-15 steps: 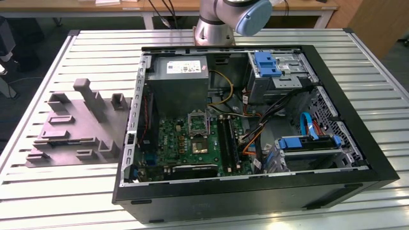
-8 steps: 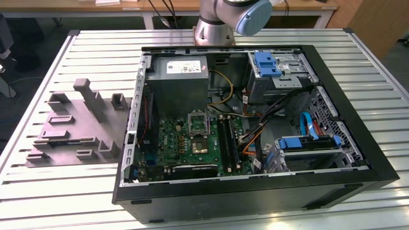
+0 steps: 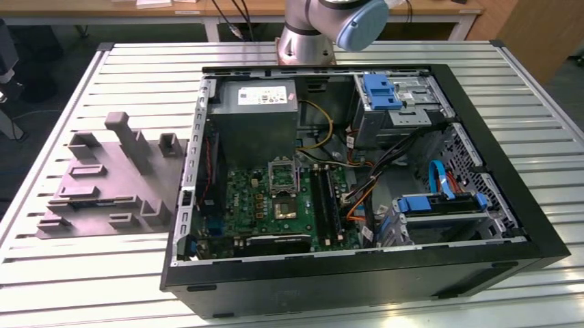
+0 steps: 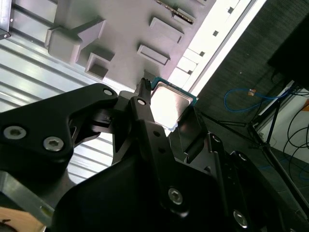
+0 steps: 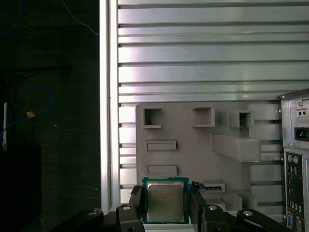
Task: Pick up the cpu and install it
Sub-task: 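Pick up the cpu and move it towards the insertion slot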
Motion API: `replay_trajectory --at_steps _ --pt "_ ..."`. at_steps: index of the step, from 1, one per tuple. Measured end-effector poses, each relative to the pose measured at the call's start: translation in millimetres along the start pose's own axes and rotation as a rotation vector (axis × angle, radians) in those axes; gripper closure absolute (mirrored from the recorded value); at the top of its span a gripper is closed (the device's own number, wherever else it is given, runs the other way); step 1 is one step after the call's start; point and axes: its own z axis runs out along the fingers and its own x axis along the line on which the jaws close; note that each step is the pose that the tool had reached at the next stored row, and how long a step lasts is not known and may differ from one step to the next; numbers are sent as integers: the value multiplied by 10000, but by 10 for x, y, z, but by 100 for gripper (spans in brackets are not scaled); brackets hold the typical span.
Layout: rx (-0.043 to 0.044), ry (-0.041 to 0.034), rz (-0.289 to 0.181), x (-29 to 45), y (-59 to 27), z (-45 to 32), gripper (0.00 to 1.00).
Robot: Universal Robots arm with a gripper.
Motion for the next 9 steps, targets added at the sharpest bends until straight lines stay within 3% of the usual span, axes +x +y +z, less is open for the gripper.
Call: replay_trajectory --at_steps 8,9 --pt "0 0 1 -19 1 0 53" --pt "0 0 0 -52 2 1 53"
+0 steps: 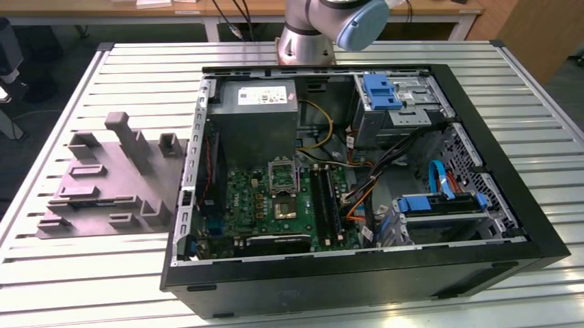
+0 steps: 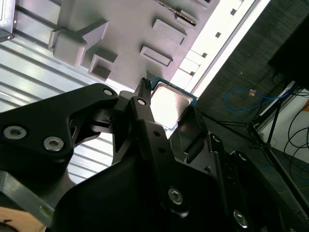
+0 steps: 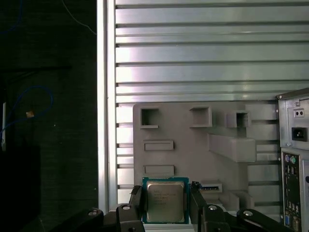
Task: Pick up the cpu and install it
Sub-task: 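Pick up the cpu and move it towards the insertion slot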
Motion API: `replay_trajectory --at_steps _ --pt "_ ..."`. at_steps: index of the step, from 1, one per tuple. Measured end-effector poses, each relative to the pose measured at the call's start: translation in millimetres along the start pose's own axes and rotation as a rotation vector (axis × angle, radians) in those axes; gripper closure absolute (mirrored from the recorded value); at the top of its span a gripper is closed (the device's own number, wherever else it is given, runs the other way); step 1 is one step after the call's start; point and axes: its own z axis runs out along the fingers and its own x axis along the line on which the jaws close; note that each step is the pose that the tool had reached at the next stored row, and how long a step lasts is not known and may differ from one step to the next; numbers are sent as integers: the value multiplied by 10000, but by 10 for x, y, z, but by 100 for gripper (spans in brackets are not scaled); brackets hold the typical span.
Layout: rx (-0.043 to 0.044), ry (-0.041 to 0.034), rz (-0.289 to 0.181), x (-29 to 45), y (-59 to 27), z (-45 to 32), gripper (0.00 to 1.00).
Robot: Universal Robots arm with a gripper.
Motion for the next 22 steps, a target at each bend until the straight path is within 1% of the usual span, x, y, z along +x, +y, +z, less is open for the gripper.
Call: replay_trajectory --at_steps 1,5,7,14,16,20,22 --pt "0 0 0 -43 2 0 53" --pt "0 0 0 -50 2 0 53" --pt "0 0 0 -72 7 0 53" --pt "-1 -1 0 -85 7 1 53" --pt "0 0 0 -112 8 1 53" --pt "0 0 0 -118 9 1 53" --pt "0 0 0 -132 9 1 53"
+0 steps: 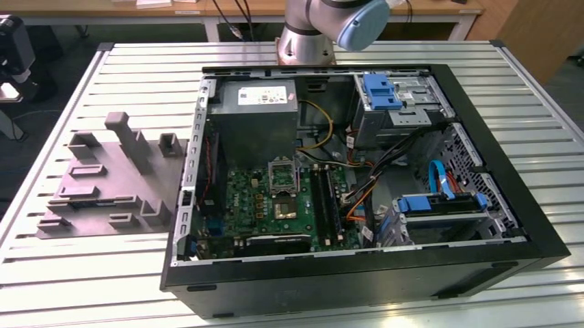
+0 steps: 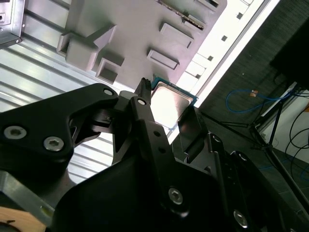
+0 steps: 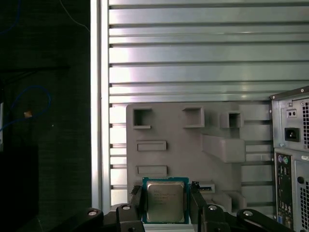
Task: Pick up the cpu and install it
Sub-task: 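Pick up the cpu and move it towards the insertion slot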
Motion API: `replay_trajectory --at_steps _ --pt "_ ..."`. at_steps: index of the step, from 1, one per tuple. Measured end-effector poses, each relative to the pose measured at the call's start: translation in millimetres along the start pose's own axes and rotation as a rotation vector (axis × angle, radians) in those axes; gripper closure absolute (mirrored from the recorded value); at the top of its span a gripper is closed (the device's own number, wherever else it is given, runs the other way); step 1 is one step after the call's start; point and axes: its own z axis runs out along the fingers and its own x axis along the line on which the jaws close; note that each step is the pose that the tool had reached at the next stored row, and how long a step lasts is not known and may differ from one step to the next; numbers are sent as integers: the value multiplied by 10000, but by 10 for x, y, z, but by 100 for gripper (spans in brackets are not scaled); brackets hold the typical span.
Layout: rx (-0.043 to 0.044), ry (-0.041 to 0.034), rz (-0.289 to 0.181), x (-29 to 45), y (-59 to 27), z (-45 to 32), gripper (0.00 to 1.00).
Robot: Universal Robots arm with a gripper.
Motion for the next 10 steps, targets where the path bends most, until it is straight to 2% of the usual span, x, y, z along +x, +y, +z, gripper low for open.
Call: replay_trajectory --at_steps 10 --pt "0 0 0 -24 1 0 53"
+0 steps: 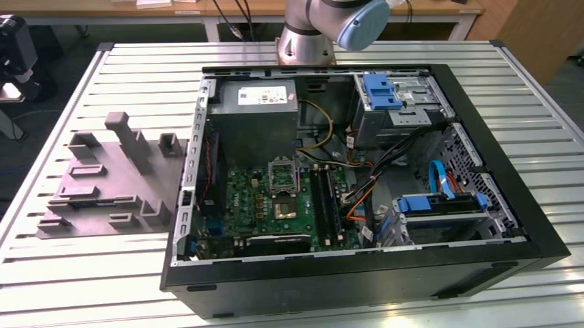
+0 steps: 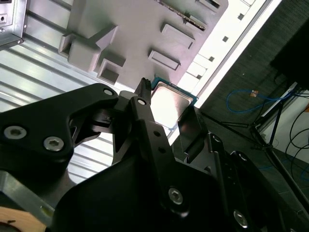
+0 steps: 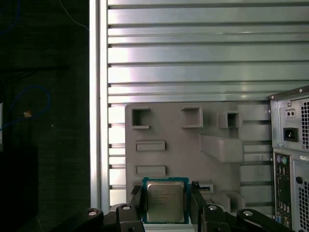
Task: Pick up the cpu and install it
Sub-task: 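Pick up the cpu and move it towards the insertion slot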
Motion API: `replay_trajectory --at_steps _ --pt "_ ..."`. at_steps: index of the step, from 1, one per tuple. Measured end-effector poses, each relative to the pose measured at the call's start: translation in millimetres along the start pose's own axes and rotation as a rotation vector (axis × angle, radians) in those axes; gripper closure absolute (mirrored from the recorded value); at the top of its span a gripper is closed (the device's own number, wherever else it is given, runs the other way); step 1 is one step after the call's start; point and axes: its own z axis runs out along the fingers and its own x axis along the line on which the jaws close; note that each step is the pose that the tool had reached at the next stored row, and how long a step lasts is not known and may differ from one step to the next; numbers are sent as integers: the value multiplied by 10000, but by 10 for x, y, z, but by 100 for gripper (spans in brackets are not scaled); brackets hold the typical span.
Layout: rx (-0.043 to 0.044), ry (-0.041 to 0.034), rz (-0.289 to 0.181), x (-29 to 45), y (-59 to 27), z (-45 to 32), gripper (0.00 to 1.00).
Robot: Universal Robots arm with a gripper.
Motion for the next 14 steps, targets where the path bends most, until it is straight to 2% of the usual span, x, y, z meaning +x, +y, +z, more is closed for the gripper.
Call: replay_trajectory --at_steps 14 --pt "0 1 0 -30 1 0 53"
